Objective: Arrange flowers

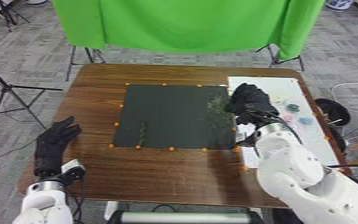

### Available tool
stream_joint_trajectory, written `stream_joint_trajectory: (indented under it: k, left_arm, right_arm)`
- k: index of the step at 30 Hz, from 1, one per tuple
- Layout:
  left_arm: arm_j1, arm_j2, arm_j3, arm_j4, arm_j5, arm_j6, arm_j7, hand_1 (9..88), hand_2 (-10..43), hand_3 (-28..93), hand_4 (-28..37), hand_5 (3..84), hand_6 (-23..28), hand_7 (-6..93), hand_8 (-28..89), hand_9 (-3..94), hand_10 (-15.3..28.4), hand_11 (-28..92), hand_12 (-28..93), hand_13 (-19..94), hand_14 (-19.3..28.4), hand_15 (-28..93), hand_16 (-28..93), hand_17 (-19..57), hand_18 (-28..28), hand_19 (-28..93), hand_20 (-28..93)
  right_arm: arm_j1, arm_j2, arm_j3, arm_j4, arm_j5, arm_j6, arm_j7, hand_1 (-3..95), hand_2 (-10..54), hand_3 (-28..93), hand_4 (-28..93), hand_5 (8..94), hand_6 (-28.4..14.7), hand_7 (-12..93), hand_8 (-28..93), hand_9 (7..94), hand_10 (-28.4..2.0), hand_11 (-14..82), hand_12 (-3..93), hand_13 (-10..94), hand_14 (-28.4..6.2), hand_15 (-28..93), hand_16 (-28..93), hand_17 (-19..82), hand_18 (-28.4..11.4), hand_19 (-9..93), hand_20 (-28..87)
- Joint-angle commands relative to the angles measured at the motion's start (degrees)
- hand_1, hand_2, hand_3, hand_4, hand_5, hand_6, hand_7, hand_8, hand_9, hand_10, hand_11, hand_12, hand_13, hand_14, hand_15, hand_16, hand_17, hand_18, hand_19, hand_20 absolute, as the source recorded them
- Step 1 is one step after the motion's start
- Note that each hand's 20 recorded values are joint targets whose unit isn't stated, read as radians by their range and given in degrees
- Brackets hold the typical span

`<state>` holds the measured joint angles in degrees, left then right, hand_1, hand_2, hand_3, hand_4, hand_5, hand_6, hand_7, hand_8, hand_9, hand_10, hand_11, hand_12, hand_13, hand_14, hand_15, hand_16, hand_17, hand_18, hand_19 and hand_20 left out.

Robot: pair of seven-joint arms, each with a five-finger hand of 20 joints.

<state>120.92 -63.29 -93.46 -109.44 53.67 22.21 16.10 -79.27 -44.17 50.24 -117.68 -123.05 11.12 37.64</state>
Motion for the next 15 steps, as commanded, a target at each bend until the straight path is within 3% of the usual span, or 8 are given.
stream_joint_trajectory:
  k: [1,15]
  left_arm:
    - [0.46,0.18,0.38,-0.15,0.39,-0.94,-0.99,20.3,28.1,70,-28.3,51.0,3.5,12.8,-8,52.0,13.6,21,10,42,15.6,22,-3,12.7,9.6,7,20]
    - [0.12,1.02,0.6,-0.05,0.81,-1.23,-1.87,20.6,27.4,70,-28.3,50.8,3.5,12.6,-8,52.1,13.6,21,10,42,15.7,22,-3,12.4,9.7,7,20]
  right_arm:
    - [8.7,-9.49,-8.3,5.2,2.13,-1.28,-0.6,51.3,-8.1,65,-9,79.5,-3.2,25,11,93.0,-11.6,28.9,21.9,94,-1.9,57,22,73,-6.6,93,35]
    - [11.58,-16.05,-13.99,13.09,10.5,0.81,1.74,51.6,-7.9,65,-9,79.2,-3.4,25,11,92.8,-11.2,29.0,21.8,94,-2.0,57,22,73,-6.4,93,35]
